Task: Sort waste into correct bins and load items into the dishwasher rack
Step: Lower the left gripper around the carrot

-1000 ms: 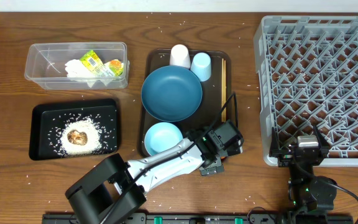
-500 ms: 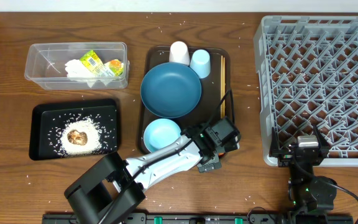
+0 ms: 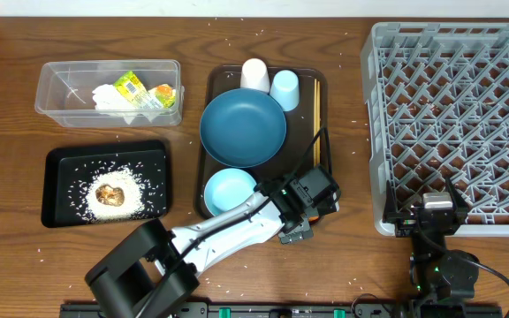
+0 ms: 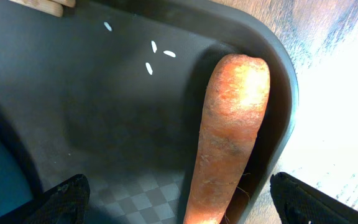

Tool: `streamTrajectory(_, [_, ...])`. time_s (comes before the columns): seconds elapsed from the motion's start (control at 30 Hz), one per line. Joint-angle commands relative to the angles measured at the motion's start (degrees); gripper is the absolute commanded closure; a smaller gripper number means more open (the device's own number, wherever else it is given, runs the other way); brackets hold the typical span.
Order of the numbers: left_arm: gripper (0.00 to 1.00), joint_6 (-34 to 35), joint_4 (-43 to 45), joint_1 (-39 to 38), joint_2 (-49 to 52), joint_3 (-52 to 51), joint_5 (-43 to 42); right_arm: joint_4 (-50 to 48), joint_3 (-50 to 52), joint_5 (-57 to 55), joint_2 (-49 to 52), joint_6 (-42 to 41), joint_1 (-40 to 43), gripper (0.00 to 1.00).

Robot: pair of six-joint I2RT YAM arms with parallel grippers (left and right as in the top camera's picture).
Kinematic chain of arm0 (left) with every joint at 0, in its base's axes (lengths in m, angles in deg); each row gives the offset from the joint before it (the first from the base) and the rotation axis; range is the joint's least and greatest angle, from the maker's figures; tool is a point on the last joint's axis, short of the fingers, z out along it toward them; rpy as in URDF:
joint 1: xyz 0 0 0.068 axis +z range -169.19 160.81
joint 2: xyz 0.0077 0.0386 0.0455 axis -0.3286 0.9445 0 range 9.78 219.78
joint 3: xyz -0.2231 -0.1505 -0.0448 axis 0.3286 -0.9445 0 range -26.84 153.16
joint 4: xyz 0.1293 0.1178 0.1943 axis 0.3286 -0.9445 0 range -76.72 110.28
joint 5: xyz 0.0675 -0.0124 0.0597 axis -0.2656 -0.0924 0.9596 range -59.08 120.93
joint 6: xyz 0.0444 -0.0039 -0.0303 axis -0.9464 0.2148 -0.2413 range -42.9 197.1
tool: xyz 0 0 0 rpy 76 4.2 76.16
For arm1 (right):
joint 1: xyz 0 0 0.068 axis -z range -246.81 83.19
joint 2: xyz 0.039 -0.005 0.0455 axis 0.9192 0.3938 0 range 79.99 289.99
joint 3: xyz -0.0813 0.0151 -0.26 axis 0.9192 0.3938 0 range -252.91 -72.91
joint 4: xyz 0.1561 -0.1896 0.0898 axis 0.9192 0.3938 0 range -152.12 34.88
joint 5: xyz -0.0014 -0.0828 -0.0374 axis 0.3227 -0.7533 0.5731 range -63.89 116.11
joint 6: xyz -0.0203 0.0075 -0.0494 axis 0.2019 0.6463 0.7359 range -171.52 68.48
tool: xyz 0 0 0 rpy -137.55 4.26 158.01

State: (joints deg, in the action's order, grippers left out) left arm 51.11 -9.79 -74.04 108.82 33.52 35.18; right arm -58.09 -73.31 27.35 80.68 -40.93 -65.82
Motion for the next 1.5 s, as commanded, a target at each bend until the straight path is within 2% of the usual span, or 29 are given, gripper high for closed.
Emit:
streamTrajectory(0.0, [0.07,-1.01,-0.35,0.28,-1.11,0.09,-0.87,0.26,0.04,-0.37,-0.35,-0.24,0.48,0.01])
streamTrajectory(0.9, [0.07,-2.51,1.25,4.42,0.02,-0.15,-8.35,0.28,0.04,-0.37,-0.35,-0.24,0.48,0.01])
streamTrajectory(1.47, [0.07,-2.71,4.48,4.44,3.06,-0.15,-8.13,0.26,0.04,-0.37,-0.35,-0.24,0.48,0.01])
